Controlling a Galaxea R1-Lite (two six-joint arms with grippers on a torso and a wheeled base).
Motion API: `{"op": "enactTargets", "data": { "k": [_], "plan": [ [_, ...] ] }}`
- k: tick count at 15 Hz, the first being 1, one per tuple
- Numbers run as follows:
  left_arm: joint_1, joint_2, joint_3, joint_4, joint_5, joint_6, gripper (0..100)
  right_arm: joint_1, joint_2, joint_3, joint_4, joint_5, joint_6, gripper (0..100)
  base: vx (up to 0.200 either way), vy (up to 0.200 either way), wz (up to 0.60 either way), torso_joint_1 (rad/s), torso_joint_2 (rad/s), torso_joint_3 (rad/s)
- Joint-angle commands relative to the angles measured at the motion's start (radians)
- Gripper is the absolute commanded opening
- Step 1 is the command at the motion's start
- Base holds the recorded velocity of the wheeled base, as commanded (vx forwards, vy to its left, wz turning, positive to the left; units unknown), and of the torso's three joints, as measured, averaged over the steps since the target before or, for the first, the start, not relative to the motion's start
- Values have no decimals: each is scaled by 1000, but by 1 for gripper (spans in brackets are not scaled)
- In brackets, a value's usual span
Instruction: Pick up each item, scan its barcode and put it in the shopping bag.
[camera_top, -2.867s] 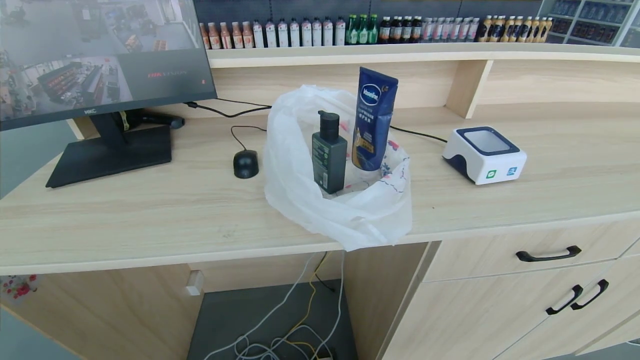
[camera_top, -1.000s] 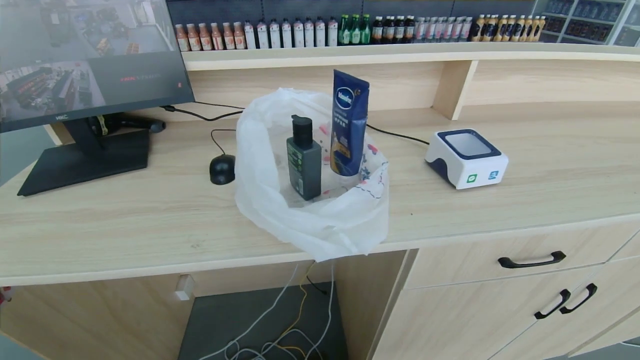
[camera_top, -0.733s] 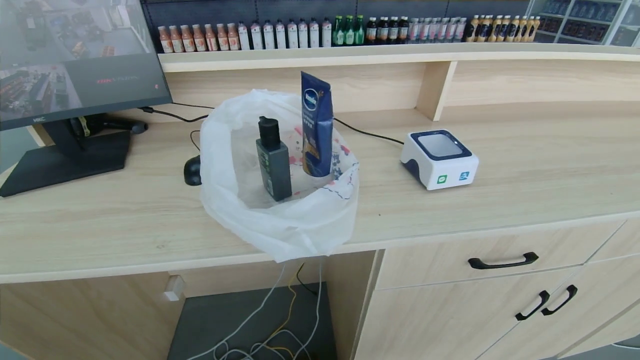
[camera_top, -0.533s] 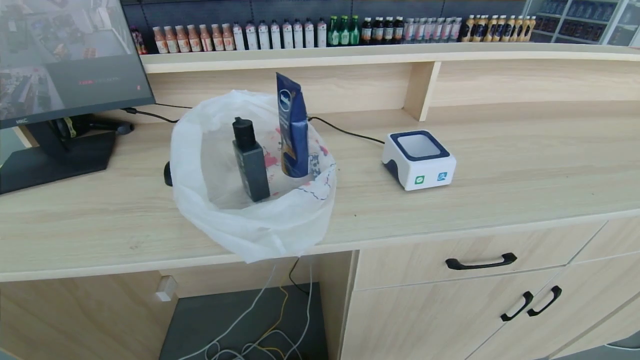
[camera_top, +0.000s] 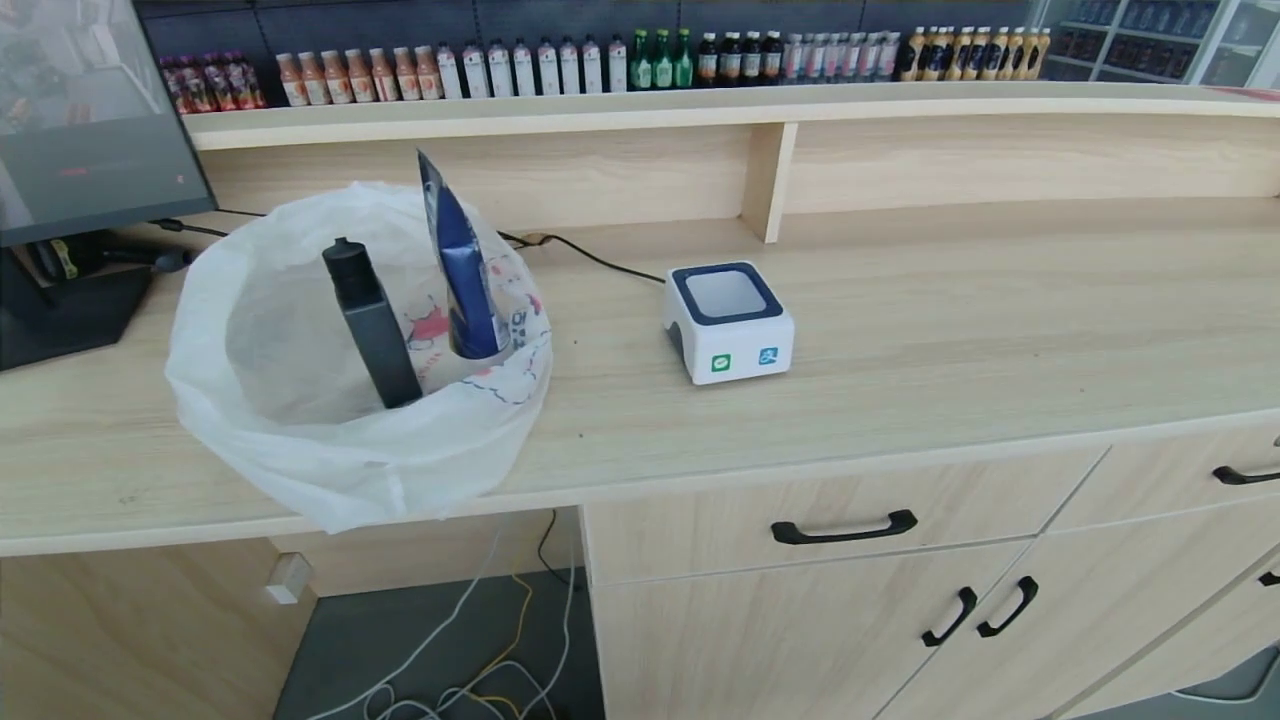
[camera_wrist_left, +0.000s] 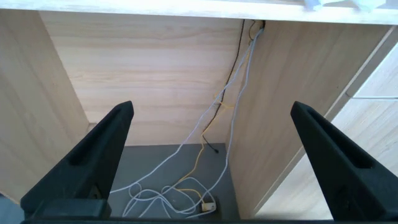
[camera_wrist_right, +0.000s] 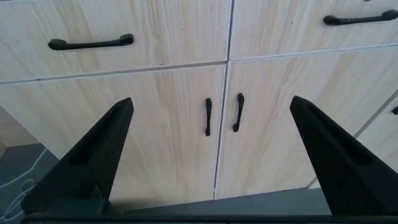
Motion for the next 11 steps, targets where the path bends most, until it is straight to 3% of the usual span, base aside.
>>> {"op": "enactTargets", "data": {
  "k": [1,3,11],
  "plan": [
    [0,0,0,0,0,0,100,-1,2,0,-1,0,-1,100,0,-200,0,-7,7,2],
    [0,0,0,0,0,0,100,-1,2,0,-1,0,-2,100,0,-200,0,5,-2,5],
    [0,0,0,0,0,0,100,1,2,0,-1,0,-5,100,0,0,0,0,0,0]
  ]
}}
